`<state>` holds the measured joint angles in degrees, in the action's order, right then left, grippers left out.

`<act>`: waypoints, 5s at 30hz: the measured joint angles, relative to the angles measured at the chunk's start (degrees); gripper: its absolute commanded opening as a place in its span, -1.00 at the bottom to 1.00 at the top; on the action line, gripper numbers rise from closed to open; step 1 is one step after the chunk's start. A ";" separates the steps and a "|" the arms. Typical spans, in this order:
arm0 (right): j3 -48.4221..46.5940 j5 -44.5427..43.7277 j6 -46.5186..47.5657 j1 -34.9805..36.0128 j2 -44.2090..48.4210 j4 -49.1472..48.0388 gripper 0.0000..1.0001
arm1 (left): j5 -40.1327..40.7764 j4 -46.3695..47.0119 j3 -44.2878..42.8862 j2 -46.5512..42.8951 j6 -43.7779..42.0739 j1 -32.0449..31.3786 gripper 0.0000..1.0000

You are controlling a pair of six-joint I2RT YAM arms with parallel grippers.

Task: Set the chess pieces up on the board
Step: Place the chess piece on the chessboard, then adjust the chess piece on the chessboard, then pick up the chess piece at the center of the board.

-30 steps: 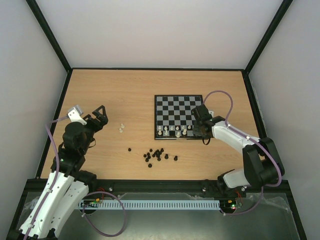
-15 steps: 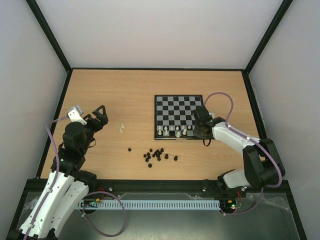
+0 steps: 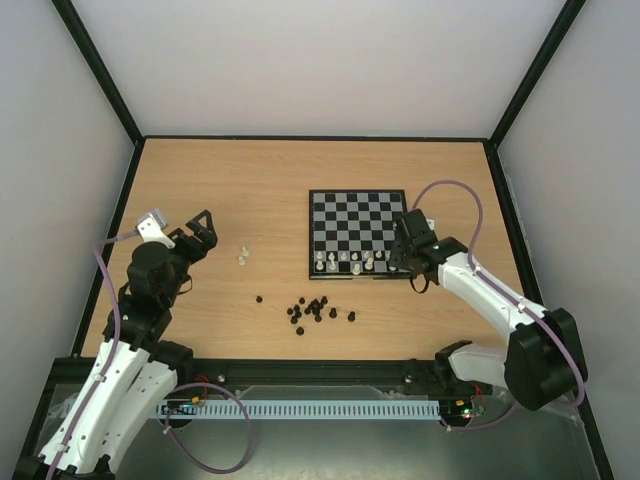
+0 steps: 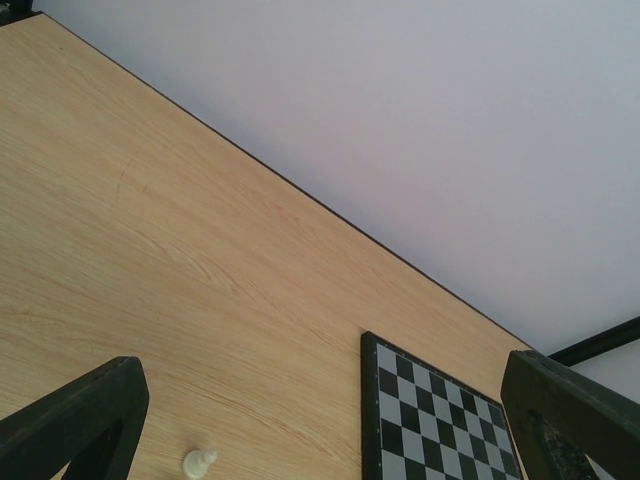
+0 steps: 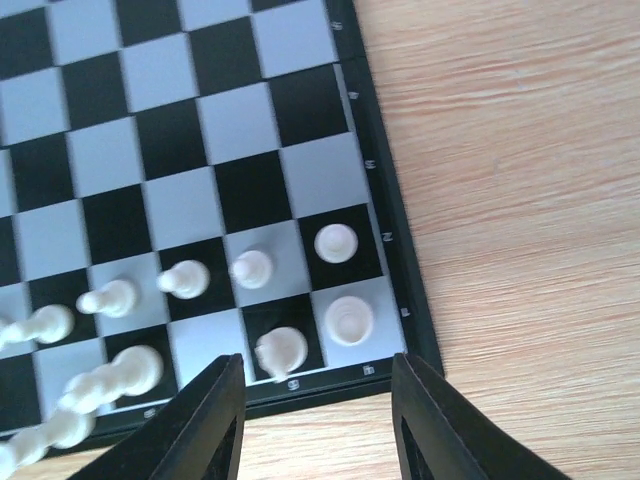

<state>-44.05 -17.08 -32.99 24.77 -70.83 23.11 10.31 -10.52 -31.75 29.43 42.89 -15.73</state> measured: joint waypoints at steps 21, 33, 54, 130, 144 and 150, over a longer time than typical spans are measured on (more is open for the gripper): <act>2.29 2.32 -5.01 19.89 -6.58 -8.20 -0.75 | 0.68 0.59 0.00 1.07 -0.02 0.00 0.99; 2.86 1.05 -5.86 20.22 -11.13 -14.56 -0.82 | 0.87 0.72 0.00 1.42 -0.04 0.00 0.99; 2.43 -1.49 -5.86 20.26 -15.41 -16.92 -0.84 | 1.11 0.72 0.00 1.42 -0.07 0.00 0.99; -70.93 13.53 5.44 31.65 -65.72 -3.21 -0.19 | 1.49 -3.08 -0.13 0.59 1.25 4.46 0.99; -72.48 12.66 5.55 31.85 -67.10 -1.25 -0.27 | 1.49 -3.19 -0.13 0.59 1.25 4.46 0.99; -72.48 12.28 5.57 31.87 -67.34 -0.66 -0.33 | 1.49 -3.19 -0.13 0.59 1.25 4.46 0.99</act>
<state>-116.53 -4.80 -27.42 56.64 -138.17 22.46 11.79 -13.72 -31.88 30.02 44.14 -11.27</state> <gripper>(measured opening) 0.346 0.995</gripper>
